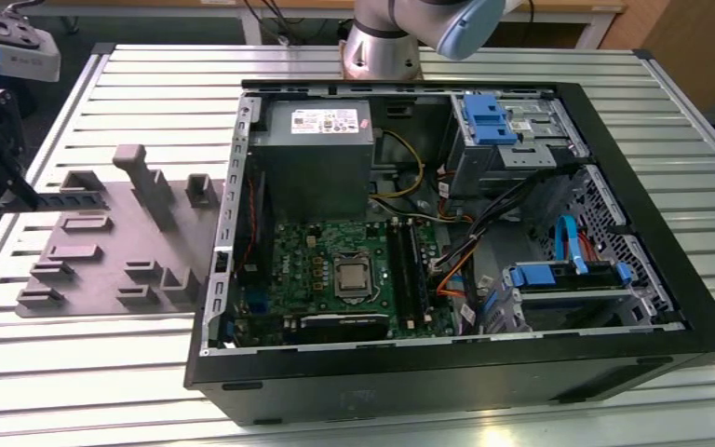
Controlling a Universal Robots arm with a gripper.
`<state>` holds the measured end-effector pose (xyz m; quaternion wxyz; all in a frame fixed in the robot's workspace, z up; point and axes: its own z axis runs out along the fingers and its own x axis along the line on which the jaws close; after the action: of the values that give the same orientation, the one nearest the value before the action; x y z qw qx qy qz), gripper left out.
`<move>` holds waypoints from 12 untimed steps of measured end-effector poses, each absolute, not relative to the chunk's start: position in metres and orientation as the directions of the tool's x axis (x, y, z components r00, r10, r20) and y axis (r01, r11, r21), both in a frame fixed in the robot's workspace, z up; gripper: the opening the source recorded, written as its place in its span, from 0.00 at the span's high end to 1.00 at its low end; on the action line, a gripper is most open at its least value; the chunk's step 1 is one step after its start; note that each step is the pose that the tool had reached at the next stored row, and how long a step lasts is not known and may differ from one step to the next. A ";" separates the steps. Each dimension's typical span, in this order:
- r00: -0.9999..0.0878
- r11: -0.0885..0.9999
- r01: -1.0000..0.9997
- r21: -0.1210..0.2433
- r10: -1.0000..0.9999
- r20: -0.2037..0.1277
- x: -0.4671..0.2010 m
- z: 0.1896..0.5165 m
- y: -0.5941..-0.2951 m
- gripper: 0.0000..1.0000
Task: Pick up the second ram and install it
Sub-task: 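Pick up the second ram and move it above second insertion slot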
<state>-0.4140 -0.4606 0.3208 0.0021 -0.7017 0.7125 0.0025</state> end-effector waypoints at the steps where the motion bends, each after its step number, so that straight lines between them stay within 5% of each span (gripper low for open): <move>1: -0.015 0.015 -1.000 0.001 -1.000 -0.007 -0.414 0.322 -0.460 0.86; 12: -0.016 0.016 -1.000 0.000 -1.000 -0.007 -0.414 0.342 -0.460 0.86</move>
<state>-0.4140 -0.4601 0.3420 0.0023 -0.7013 0.7128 0.0024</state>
